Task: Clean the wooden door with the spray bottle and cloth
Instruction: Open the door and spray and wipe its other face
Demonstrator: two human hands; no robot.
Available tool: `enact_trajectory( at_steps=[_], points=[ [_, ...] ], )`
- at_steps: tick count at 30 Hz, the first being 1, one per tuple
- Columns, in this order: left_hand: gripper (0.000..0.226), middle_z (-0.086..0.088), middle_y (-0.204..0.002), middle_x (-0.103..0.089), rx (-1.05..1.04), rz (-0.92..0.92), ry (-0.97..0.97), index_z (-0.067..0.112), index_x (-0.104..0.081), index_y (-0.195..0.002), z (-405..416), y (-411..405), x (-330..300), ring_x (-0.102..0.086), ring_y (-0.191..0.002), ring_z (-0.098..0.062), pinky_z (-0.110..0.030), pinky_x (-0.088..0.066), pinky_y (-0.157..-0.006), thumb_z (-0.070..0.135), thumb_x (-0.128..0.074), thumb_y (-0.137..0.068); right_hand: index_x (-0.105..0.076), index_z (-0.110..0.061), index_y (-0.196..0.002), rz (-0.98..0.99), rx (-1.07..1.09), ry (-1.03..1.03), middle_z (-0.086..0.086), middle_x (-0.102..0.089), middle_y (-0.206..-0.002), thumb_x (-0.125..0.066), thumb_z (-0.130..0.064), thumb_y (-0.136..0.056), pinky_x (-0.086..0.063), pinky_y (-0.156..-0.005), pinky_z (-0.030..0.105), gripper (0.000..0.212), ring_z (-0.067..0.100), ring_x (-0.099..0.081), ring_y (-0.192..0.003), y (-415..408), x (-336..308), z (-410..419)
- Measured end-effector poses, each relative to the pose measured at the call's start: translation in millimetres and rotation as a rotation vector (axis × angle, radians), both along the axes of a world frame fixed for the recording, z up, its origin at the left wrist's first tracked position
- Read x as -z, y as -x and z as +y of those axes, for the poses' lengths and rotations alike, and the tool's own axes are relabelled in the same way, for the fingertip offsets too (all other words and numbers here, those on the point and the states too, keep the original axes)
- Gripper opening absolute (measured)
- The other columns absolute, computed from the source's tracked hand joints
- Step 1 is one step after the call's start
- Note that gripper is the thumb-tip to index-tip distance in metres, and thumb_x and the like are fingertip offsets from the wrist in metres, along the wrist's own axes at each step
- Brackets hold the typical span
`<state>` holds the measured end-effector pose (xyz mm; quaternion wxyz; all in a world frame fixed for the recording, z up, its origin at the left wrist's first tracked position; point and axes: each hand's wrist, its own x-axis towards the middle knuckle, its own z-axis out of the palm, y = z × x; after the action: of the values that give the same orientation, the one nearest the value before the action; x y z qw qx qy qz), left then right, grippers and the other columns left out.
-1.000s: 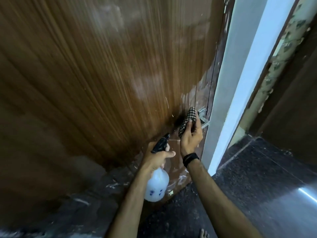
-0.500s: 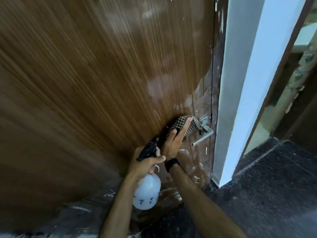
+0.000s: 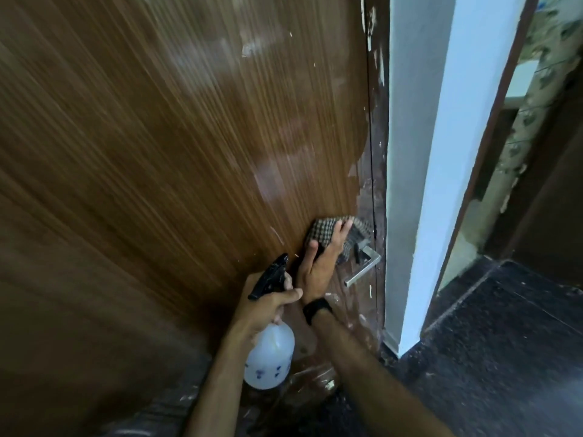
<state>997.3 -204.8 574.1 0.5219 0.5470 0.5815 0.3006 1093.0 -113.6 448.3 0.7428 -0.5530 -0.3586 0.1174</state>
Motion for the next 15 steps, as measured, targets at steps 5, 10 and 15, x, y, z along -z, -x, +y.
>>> enact_trajectory(
  at_steps=[5,10,15],
  points=[
    [0.022,0.006,-0.045,-0.044,0.057,-0.005,-0.006,0.009,-0.056,-0.077,8,-7,-3,-0.032,-0.036,-0.011,-0.022,-0.033,-0.041,-0.002,-0.071,-0.088,-0.015,-0.017,-0.159,0.058,-0.01,0.004,0.009,-0.003,-0.169,-0.033,-0.051,-0.105,-0.019,-0.119,0.063,0.066,0.025,-0.006,-0.156,-7,-8,-1],
    [0.02,0.008,-0.047,-0.048,0.094,-0.008,-0.038,0.009,-0.058,-0.08,18,-12,-6,-0.034,-0.038,-0.01,-0.023,-0.034,-0.044,-0.001,-0.072,-0.089,-0.01,-0.01,-0.16,-0.004,0.053,-0.056,0.008,-0.01,-0.168,-0.042,-0.042,-0.104,-0.02,-0.122,0.056,0.072,0.022,-0.011,-0.155,-47,-67,16],
    [0.022,0.006,-0.051,-0.049,0.175,-0.037,-0.066,0.01,-0.056,-0.077,31,-23,-14,-0.033,-0.039,-0.011,-0.023,-0.034,-0.043,-0.001,-0.071,-0.089,-0.013,-0.018,-0.158,-0.045,0.06,-0.077,0.007,-0.012,-0.168,-0.042,-0.032,-0.106,-0.021,-0.122,0.056,0.062,0.025,-0.012,-0.155,-31,-33,5]
  ],
)
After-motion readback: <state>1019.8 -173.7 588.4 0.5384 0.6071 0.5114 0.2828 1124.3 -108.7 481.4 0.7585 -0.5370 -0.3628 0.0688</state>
